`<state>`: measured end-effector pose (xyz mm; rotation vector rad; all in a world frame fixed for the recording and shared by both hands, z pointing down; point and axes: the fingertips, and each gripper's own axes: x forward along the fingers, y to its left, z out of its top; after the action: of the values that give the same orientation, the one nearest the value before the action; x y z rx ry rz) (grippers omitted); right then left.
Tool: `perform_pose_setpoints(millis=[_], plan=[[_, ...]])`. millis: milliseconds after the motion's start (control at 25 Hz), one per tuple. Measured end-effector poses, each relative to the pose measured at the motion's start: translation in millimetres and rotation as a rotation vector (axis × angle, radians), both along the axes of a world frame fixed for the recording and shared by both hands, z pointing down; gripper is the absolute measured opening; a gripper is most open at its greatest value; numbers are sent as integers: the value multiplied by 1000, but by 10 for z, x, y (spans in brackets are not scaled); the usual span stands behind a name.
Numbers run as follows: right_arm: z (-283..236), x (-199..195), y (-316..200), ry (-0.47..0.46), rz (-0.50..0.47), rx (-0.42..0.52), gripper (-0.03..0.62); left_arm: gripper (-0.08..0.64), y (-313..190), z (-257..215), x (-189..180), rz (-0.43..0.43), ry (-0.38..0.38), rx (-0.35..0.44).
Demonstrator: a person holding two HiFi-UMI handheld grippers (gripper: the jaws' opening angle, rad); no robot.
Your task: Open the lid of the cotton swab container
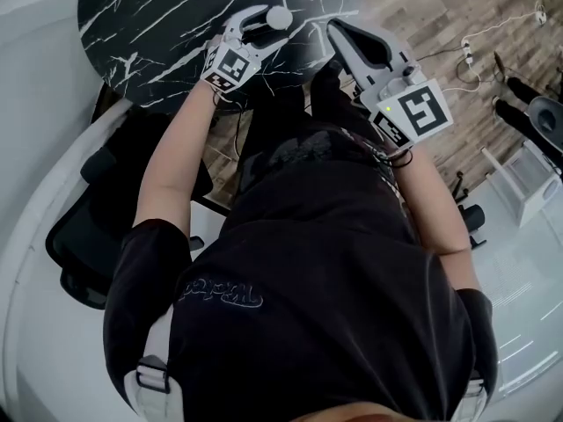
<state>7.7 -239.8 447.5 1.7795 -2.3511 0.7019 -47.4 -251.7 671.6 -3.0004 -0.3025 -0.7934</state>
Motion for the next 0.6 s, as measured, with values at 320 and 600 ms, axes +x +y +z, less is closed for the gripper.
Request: perform_pose_setpoints(millis=[320, 600], plan=[[40, 125, 63, 10, 26, -23, 20, 336, 46, 340, 47, 26, -56, -30], [54, 166, 154, 23, 30, -40, 20, 336, 35, 499, 94, 34, -79, -10]])
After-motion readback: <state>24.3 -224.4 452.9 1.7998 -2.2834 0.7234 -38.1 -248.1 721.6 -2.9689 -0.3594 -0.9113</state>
